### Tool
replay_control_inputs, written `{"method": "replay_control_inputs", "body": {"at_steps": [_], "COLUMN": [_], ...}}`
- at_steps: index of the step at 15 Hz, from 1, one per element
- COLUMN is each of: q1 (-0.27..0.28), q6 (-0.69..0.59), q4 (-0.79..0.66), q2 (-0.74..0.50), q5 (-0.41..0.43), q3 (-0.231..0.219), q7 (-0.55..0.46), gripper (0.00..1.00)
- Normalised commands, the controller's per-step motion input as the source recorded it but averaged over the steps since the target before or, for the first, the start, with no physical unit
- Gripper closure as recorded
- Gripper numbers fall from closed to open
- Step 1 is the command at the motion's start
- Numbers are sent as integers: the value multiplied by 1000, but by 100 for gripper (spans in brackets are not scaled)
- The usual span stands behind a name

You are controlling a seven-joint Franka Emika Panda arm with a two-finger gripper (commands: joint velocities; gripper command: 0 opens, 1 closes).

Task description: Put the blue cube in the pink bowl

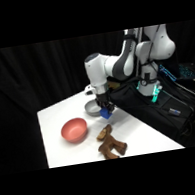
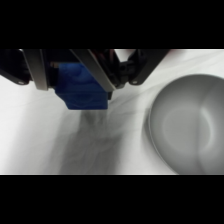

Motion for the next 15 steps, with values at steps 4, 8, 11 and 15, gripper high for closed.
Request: {"method": "replay_control_inputs", "body": {"at_steps": [4,8,11,15], "q1": [48,70,77,42], "q6": [-426,-409,-332,-229], "q4": [376,439,445,482], "q2": [-18,76,133,216], "q5": [107,45,39,105], "q3": [-93,-69,-56,-59], "q7": [68,127,122,38], "gripper": [69,69,69,69]}}
